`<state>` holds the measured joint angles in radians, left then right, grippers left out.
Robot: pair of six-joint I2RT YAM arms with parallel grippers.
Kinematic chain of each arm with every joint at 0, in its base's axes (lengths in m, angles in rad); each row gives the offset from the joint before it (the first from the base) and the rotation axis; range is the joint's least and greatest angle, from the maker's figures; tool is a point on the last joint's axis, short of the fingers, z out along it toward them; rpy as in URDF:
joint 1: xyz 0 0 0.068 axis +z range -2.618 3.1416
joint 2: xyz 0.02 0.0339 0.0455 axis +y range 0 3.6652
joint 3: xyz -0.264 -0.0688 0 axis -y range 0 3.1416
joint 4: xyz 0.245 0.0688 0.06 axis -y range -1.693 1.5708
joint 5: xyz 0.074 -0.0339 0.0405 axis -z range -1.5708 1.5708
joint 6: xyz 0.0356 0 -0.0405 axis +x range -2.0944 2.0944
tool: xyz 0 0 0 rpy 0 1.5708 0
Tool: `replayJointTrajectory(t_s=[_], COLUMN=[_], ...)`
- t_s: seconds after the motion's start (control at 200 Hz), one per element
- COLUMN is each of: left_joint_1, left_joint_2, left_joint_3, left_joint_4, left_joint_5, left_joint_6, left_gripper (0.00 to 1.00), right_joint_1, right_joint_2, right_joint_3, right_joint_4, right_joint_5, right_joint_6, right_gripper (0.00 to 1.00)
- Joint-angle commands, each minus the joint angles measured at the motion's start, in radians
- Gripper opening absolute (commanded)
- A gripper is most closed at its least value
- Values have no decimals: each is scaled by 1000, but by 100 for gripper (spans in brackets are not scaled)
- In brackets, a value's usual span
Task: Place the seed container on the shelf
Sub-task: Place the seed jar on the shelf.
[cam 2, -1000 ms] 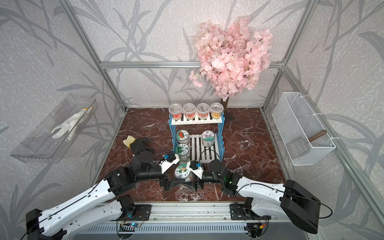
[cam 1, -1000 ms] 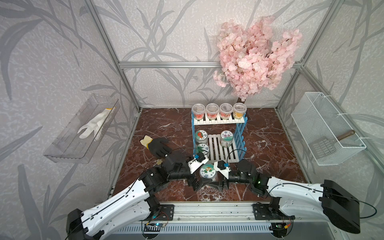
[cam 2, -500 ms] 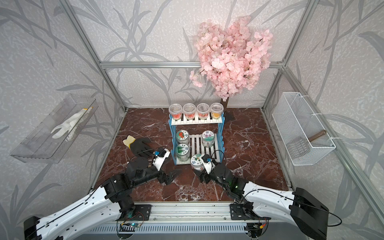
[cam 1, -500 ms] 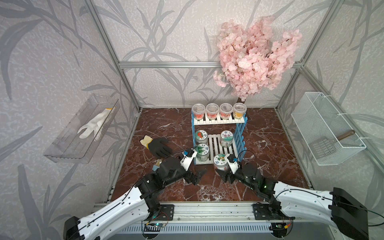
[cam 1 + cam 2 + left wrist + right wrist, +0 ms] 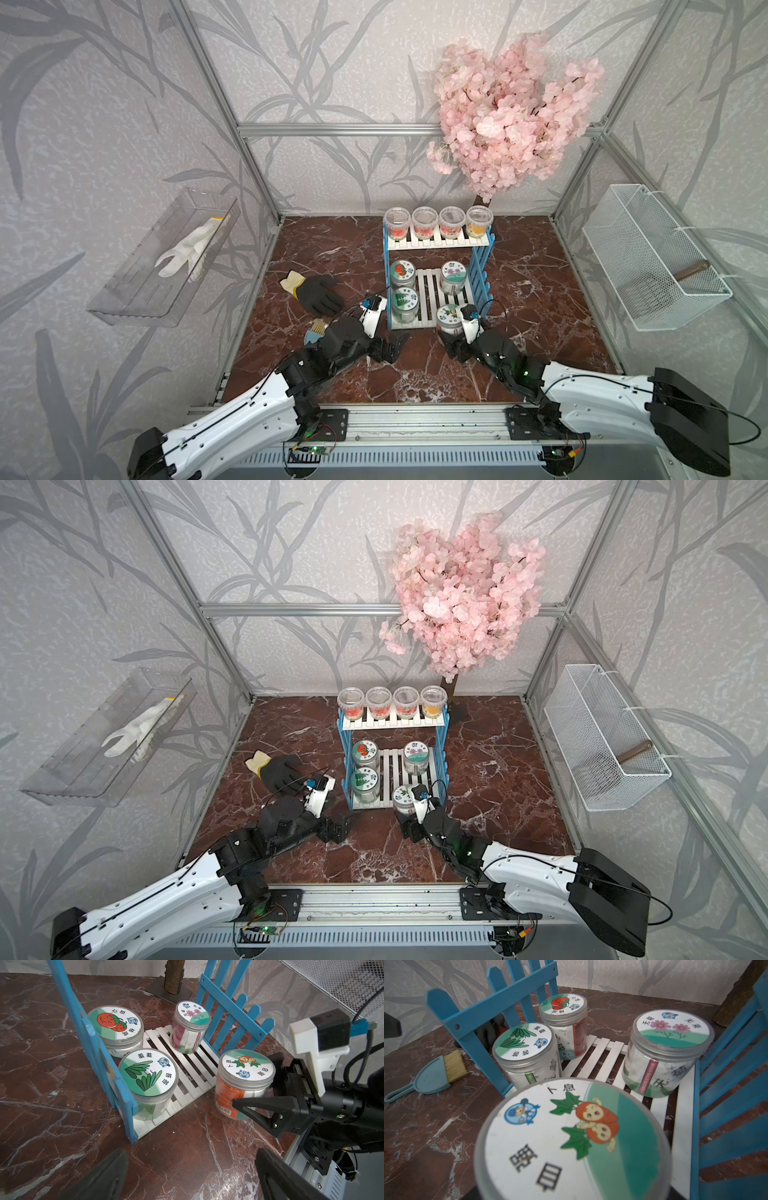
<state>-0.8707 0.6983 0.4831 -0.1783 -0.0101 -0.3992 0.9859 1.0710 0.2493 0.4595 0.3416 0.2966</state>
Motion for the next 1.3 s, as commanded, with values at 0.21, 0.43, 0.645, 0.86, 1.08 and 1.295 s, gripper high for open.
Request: replayJointTrajectory(t_s=[0.21, 0.43, 0.645, 0.86, 1.08, 1.295], left_joint_1=[1, 2, 2, 4, 5, 6], left_joint_2=[-14, -39, -49, -83, -105, -100], left_joint_3=[-9, -16, -9, -18, -24, -28], left_joint_4=[-20, -36, -83, -93, -105, -97], left_joint_5=[-144, -187, -203, -206, -209, -205], left_joint_6=[-48, -66, -82, -82, -85, -89], left_gripper=[100, 100, 100, 100, 100, 100], right_joint_1=[11, 11, 11, 10, -11, -21], right_joint_2=[83, 141, 223, 288, 353, 392], right_joint_3=[53, 105, 194, 260, 280, 307], right_joint_4=[90, 56, -22, -79, -92, -111], right_joint_5=[38, 64, 125, 252, 318, 366], right_joint_6=[39, 76, 144, 192, 198, 177], right_gripper=[81, 81, 80, 79, 78, 78])
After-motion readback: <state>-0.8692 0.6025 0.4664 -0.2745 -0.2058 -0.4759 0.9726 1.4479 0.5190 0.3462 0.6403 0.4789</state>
